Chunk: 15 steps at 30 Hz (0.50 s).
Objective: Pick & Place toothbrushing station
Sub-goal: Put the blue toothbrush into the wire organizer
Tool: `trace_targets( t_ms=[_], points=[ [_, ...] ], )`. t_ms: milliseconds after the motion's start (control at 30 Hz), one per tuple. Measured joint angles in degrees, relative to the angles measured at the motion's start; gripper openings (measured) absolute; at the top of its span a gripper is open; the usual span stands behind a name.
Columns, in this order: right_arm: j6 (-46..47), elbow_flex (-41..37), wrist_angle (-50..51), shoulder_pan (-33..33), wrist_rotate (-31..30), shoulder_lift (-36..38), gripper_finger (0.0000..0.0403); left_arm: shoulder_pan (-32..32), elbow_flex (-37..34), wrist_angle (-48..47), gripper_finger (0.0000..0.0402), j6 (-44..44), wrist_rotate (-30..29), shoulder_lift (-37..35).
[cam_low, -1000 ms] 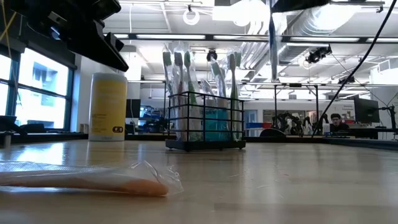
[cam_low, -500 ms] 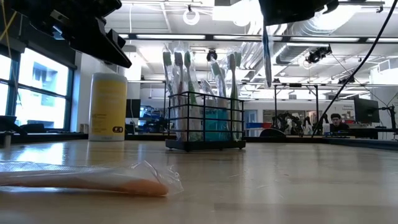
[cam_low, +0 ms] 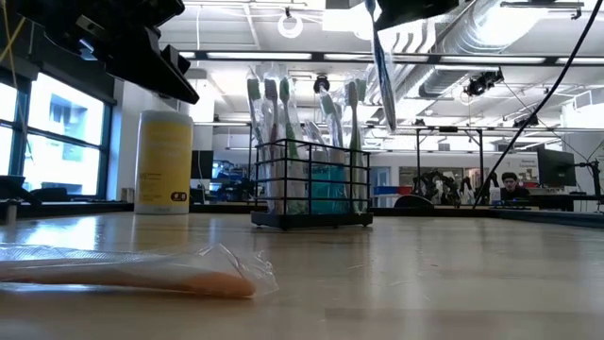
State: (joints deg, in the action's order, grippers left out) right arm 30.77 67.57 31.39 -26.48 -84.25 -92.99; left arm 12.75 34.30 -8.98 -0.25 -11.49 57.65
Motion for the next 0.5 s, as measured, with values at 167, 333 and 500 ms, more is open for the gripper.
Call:
trace_targets(
  t_ms=[167, 333, 500],
  points=[
    [-1.0, 0.0, -2.1, 3.4, 3.4, 0.0, 0.0003, 0.0, 0.0, -0.1, 0.0058, 0.0, 0.0, 0.0],
    [-10.4, 0.0, -12.0, 6.9, 9.1, 0.0, 0.0003, 0.0, 0.0, -0.1, 0.0058, 0.0, 0.0, 0.0],
    [-24.3, 0.0, -25.2, 9.2, 17.8, 0.0, 0.0003, 0.0, 0.0, -0.2, 0.0058, 0.0, 0.0, 0.0]
  ],
)
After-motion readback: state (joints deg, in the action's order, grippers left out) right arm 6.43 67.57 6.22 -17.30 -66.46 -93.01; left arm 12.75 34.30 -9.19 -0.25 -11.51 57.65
